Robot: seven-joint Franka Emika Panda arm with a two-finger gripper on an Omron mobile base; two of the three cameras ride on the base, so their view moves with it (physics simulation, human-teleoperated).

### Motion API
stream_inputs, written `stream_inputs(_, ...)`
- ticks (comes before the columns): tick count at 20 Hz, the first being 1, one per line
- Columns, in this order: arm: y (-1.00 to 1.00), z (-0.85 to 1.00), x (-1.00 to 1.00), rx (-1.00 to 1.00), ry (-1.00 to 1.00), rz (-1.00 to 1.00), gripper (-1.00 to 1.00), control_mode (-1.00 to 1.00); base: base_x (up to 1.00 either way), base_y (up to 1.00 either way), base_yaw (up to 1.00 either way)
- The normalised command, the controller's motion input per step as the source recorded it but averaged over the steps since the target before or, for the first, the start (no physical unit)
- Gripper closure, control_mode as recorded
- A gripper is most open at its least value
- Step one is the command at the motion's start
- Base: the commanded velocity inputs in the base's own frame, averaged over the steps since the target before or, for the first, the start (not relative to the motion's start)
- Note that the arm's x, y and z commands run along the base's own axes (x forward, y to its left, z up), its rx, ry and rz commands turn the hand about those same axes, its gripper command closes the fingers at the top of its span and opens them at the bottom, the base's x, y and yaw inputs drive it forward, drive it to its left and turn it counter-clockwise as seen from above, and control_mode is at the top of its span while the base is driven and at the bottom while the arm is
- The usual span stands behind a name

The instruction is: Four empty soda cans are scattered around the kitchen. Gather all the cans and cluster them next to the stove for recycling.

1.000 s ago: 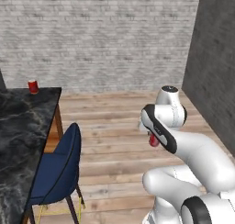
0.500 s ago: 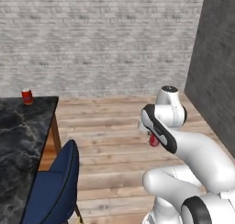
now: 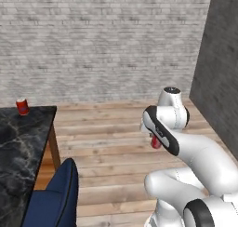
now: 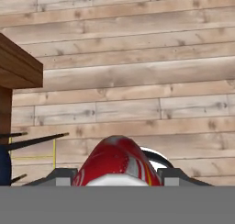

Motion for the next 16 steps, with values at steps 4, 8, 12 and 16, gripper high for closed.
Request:
stream_inputs(4,0.00,0.00,0.00,0.00,0.00,0.00,1.00,1.00,0.58,-0.07,0.00)
stream_inputs(8,0.00,0.00,0.00,0.00,0.00,0.00,1.00,1.00,0.57,-0.09,0.00)
stream_inputs(12,0.00,0.00,0.00,0.00,0.00,0.00,1.00,1.00,0.57,-0.11,0.00)
stream_inputs(16,0.00,0.00,0.00,0.00,0.00,0.00,1.00,1.00,0.58,-0.12,0.00)
